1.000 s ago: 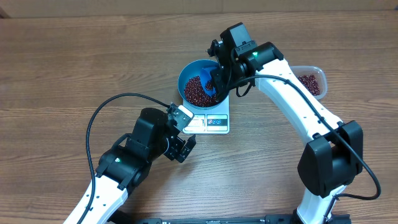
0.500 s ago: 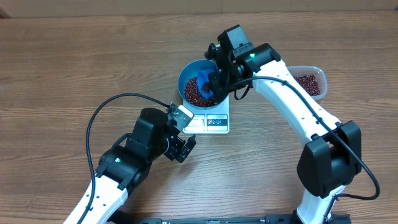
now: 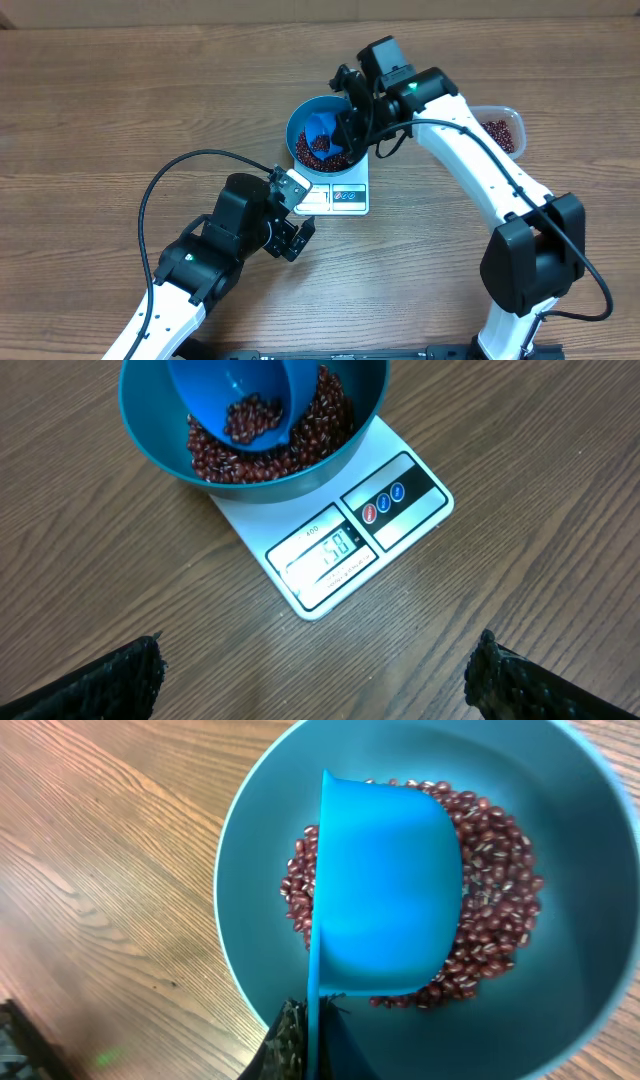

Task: Scoop item into bowl and weigh 150g on scale
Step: 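Tilt the blue scoop with the right gripper, pouring beans into the bowl, then move the empty blue scoop with the right gripper back to the tub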

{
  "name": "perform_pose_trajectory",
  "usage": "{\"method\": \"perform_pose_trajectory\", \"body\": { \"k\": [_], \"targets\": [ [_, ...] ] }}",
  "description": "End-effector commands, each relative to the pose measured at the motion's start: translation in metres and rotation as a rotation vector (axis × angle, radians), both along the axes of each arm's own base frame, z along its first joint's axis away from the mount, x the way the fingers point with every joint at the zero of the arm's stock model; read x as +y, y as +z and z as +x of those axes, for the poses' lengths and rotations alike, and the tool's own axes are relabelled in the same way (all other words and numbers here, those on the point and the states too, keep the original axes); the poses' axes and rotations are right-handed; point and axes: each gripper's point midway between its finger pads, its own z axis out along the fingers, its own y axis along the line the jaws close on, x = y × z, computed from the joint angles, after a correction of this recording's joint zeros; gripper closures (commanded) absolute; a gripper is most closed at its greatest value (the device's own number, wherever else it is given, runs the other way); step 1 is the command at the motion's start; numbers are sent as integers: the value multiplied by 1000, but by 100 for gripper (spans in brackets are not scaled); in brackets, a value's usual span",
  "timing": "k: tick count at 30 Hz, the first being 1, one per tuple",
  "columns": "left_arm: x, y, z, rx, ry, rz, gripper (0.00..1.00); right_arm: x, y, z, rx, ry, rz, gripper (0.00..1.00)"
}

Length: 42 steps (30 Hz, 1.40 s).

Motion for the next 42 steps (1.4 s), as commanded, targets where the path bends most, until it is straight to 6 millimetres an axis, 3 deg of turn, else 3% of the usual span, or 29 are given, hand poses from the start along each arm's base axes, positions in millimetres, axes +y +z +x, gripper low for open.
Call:
{"method": "perform_pose_trajectory", "body": {
  "k": [1, 12, 35, 42],
  "targets": [
    [-1, -4, -2, 13, 2, 3, 0, -2, 18, 10, 4, -27, 85, 96],
    [-1, -4, -2, 13, 2, 3, 1, -22, 45, 19, 89, -61, 321, 96],
    [-1, -4, -2, 13, 2, 3, 0, -28, 44, 23, 82, -72, 316, 96],
    [-1, -4, -2, 13, 2, 3, 0, -28, 65, 23, 70, -57, 387, 96]
  ]
}}
